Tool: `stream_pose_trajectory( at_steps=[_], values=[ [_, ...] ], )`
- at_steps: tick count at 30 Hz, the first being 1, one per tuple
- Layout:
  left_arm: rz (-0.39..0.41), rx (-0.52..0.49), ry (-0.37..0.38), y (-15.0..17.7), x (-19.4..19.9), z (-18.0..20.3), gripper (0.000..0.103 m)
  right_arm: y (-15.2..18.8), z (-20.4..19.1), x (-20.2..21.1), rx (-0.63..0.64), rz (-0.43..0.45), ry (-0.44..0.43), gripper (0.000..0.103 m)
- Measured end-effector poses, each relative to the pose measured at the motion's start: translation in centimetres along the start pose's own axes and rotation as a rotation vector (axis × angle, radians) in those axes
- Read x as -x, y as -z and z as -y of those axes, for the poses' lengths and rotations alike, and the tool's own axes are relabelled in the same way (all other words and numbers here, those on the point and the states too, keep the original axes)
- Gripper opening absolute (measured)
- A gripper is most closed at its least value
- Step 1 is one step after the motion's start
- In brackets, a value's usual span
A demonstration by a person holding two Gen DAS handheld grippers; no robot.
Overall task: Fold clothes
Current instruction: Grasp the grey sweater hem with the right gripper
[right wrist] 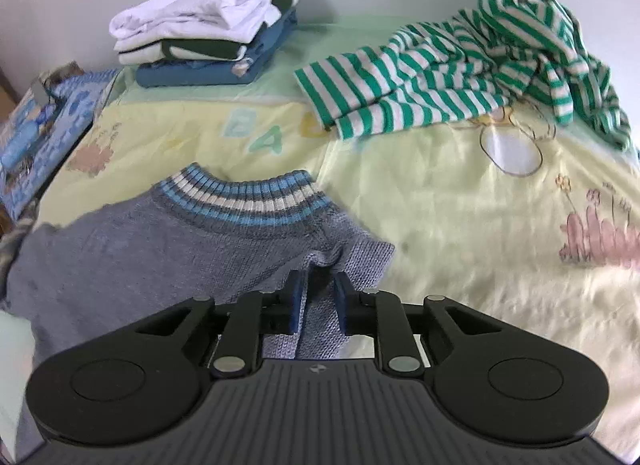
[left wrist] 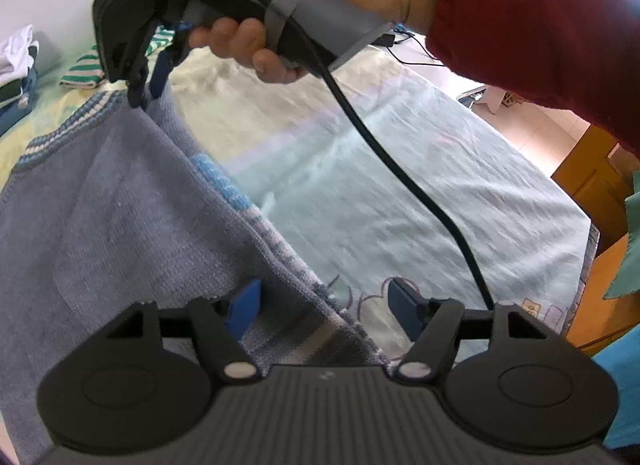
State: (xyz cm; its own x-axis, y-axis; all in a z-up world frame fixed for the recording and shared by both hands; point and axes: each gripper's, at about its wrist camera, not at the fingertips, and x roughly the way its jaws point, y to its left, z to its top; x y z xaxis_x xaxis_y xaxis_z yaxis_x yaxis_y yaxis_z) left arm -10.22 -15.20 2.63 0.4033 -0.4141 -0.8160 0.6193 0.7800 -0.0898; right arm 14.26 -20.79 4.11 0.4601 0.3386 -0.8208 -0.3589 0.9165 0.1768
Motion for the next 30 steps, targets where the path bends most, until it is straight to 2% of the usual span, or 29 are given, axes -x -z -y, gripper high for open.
stream_pose_trajectory(
  at_steps=[3,5,7,8,10,12,16,18,19,21,25,26,27,29,30],
  values=[
    [0.014,-0.002,-0.022,0.3,0.2,-0.4,0.043,0.1,0.2,-0.6,-0.006,-0.008,-0.023,0.031],
    [0.022,0.020,-0.023,0.3,0.4,-1.1,0.034,0.2,0.2,-0.7,-0.009,0.001,-0.025,0.034],
    [0.028,0.050,-0.014,0.3,0.5,-1.7,0.029,0.2,0.1,-1.0,-0.002,0.004,-0.032,0.034],
    [0.031,0.054,-0.016,0.3,0.5,-1.9,0.021,0.2,0.0,-1.1,0.000,0.004,-0.028,0.034],
    [0.036,0.047,-0.027,0.3,0.6,-1.8,0.015,0.1,-0.1,-1.1,0.009,0.008,-0.017,0.024],
    [0.041,0.034,-0.038,0.3,0.6,-1.5,0.007,0.1,-0.1,-0.9,0.012,0.018,0.003,0.004],
    [0.059,0.034,-0.038,0.3,1.5,-1.6,0.003,0.1,1.0,0.4,-0.031,0.049,-0.014,0.002],
    [0.064,0.029,-0.038,0.3,1.9,-1.5,0.001,0.2,1.3,0.8,-0.028,0.046,-0.041,0.004],
    [0.062,0.022,-0.037,0.3,2.0,-1.4,0.001,0.2,1.5,0.8,-0.029,0.039,-0.054,0.008],
    [0.058,0.009,-0.036,0.2,2.0,-1.2,0.001,0.5,1.7,0.4,-0.055,0.035,-0.081,0.031],
    [0.050,0.001,-0.043,0.3,1.6,-0.9,0.001,0.8,1.2,-1.0,-0.065,0.040,-0.117,0.035],
    [0.049,0.004,-0.045,0.3,1.4,-1.0,0.001,0.8,1.2,-1.3,-0.073,0.038,-0.117,0.032],
    [0.047,0.008,-0.047,0.4,1.3,-1.1,0.000,0.7,1.1,-1.4,-0.069,0.038,-0.111,0.020],
    [0.048,0.006,-0.049,0.5,1.4,-1.2,0.000,0.6,0.9,-1.0,-0.054,0.045,-0.121,0.004],
    [0.053,0.005,-0.049,0.5,1.7,-1.2,0.000,0.5,1.1,-0.5,-0.067,0.052,-0.157,0.004]
  ],
)
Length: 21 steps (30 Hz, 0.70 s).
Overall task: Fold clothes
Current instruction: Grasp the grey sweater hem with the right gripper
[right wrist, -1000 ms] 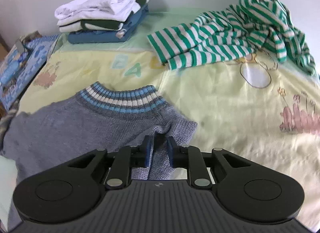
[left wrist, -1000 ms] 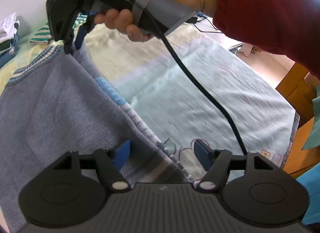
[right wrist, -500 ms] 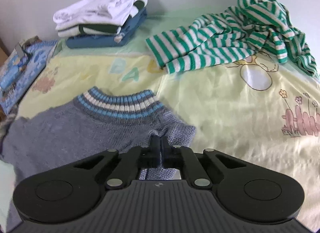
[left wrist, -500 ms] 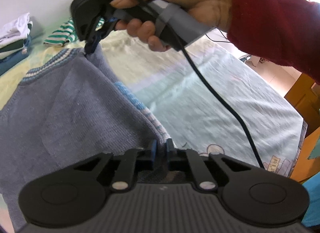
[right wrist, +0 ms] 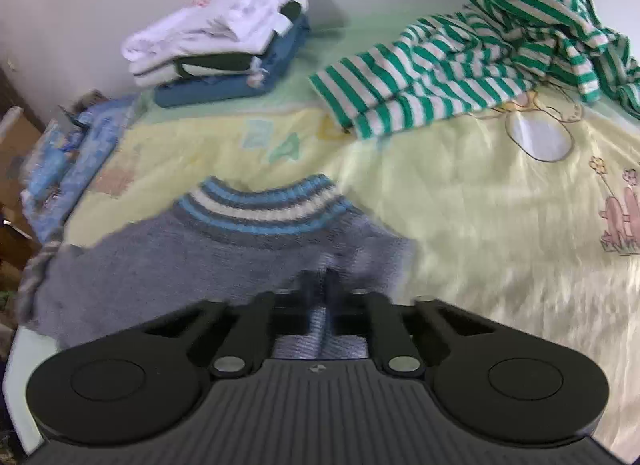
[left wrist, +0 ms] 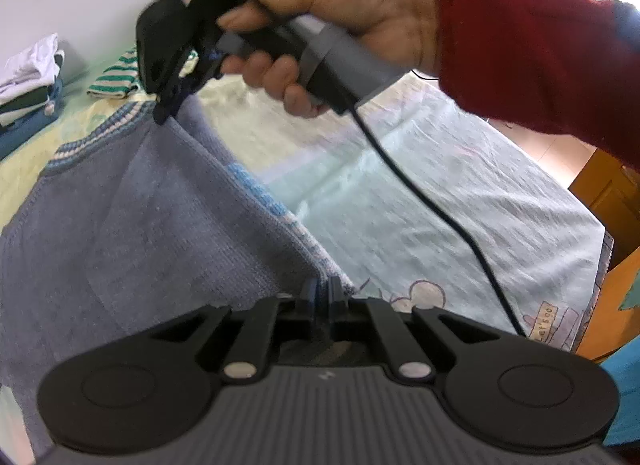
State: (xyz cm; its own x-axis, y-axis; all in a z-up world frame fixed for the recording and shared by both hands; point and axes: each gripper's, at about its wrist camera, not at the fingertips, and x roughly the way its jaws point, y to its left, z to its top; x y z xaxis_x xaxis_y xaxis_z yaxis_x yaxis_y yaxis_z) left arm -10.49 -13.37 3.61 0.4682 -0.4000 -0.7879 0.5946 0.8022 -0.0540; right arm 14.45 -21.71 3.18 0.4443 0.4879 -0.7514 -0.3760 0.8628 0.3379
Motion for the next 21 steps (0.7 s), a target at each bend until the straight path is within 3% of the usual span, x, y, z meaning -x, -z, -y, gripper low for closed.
stream_pose_trajectory(
  at_steps=[4,8,12,15,17,18,19,21],
  values=[
    [0.031,0.001,0.014,-0.2,1.5,0.0,0.000,-0.1,0.0,3.5,-0.002,0.088,-0.132,0.004],
    [0.020,-0.006,0.003,-0.1,1.4,-0.4,0.003,0.4,0.7,4.0,0.019,0.085,-0.070,0.004],
    [0.069,0.035,-0.035,-0.3,3.0,-3.0,0.034,1.3,1.7,2.6,0.020,0.028,-0.014,0.004],
    [0.110,0.050,-0.122,-0.5,4.1,-5.9,0.054,1.7,2.1,1.9,0.013,0.018,-0.003,0.007],
    [0.106,0.082,-0.135,-0.7,3.9,-8.2,0.055,1.5,2.4,2.0,-0.013,0.029,-0.035,0.014],
    [0.101,0.102,-0.135,-0.7,3.5,-9.5,0.056,1.4,2.5,2.0,-0.034,0.034,-0.057,0.025],
    [0.095,0.112,-0.136,-0.8,3.0,-10.4,0.058,1.2,2.6,2.0,-0.051,0.040,-0.070,0.030],
    [0.077,0.119,-0.151,-1.0,1.4,-11.6,0.061,0.8,2.4,1.3,-0.052,0.034,-0.056,0.032]
  ],
)
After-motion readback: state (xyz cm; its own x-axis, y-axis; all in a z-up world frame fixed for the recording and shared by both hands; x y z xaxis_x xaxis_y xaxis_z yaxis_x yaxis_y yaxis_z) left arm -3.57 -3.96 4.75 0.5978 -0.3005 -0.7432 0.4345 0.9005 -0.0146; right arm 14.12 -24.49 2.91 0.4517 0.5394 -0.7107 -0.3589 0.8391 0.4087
